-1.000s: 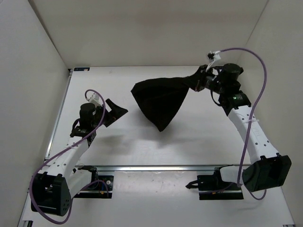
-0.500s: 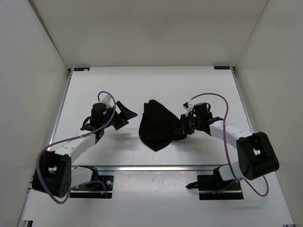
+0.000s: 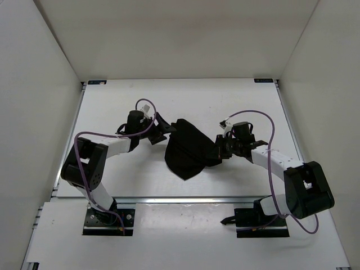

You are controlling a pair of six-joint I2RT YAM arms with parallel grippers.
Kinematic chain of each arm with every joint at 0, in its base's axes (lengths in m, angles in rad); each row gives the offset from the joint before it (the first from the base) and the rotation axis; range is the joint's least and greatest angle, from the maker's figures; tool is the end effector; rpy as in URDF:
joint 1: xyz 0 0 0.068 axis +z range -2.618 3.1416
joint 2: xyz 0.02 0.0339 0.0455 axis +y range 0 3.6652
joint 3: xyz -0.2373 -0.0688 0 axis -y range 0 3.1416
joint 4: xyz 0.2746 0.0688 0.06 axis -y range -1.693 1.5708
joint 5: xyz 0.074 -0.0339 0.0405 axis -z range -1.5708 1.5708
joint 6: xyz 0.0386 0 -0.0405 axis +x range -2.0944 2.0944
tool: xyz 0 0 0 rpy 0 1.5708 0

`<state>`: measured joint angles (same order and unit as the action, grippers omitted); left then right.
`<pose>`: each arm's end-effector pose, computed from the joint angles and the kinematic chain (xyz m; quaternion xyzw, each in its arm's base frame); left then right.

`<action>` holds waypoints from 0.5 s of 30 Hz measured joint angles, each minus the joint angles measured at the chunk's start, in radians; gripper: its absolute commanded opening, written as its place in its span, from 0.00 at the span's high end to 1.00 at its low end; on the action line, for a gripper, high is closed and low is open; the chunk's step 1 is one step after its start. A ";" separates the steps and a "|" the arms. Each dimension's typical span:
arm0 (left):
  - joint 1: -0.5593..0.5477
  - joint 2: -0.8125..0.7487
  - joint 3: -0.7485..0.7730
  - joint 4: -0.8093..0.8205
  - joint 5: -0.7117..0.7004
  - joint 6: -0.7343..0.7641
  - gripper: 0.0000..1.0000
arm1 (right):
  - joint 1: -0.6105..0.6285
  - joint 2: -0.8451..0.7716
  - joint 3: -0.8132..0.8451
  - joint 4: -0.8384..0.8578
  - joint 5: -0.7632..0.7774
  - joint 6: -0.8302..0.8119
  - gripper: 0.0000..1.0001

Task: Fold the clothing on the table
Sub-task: Flatten the skirt out

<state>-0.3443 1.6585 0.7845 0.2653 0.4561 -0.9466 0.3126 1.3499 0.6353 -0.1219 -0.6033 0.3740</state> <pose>0.3258 -0.1349 0.1157 -0.1562 0.8557 -0.4312 0.2395 0.2651 0.1087 0.1319 -0.0792 0.8941 0.3765 0.2294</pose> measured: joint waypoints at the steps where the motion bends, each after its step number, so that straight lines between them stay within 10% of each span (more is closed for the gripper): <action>1: -0.002 0.005 0.005 0.000 0.000 0.005 0.13 | 0.000 0.000 0.000 -0.001 -0.001 0.000 1.00; 15: -0.040 0.122 0.059 0.013 0.007 0.029 0.43 | -0.013 0.000 0.000 -0.015 -0.002 0.000 1.00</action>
<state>-0.3847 1.7805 0.8436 0.2783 0.4633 -0.9176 0.3000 1.3502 0.6353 -0.1371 -0.6052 0.3740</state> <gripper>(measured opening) 0.642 0.014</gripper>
